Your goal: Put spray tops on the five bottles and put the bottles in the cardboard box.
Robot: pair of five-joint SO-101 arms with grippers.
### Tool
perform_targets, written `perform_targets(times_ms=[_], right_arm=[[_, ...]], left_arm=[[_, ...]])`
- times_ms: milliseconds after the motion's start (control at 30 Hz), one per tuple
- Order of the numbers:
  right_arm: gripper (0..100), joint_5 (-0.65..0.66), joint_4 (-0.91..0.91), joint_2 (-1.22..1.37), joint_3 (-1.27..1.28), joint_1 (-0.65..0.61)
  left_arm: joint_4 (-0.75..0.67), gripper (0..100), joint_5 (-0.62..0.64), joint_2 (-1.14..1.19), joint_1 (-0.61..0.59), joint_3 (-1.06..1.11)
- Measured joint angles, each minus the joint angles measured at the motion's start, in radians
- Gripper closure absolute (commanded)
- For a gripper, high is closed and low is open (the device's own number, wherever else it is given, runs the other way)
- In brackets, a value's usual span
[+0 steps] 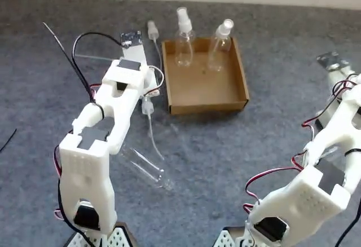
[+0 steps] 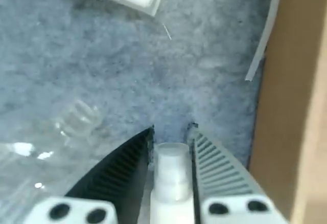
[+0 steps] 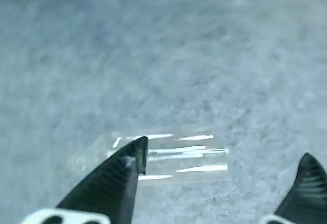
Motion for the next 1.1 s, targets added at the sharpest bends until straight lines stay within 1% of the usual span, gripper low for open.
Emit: perform_targets(times_ms=[133,233,300,467,633,767,833,967,1033,1100], right_arm=[[62.3,0.287,0.114,0.000,0.000,0.023],[62.3,0.517,0.158,0.000,0.000,0.069],[62.3,0.646,0.166,0.002,0.000,0.097],[62.3,0.798,0.169,0.005,0.000,0.117],[62.3,0.985,0.169,0.015,0.018,0.146],[62.3,1.085,0.153,0.017,0.095,0.178],[62.3,1.108,0.092,0.017,0.138,0.190],[62.5,1.115,-0.052,0.017,0.273,0.201],[65.3,1.109,-0.110,0.017,0.334,0.203],[70.0,1.045,-0.169,0.017,0.388,0.203]], left_arm=[[0.089,96,-0.104,0.002,-0.006,-0.049],[0.209,96,-0.129,0.003,-0.035,-0.130],[0.282,96,-0.130,0.003,-0.064,-0.207],[0.425,96,-0.176,0.003,-0.130,-0.384],[0.537,96,-0.201,0.003,-0.157,-0.517],[0.597,96,-0.203,0.003,-0.181,-0.591],[0.621,96,-0.203,0.003,-0.195,-0.626],[0.661,96,-0.222,0.003,-0.215,-0.694],[0.684,96,-0.247,0.003,-0.215,-0.732],[0.712,96,-0.265,0.003,-0.215,-0.767]])
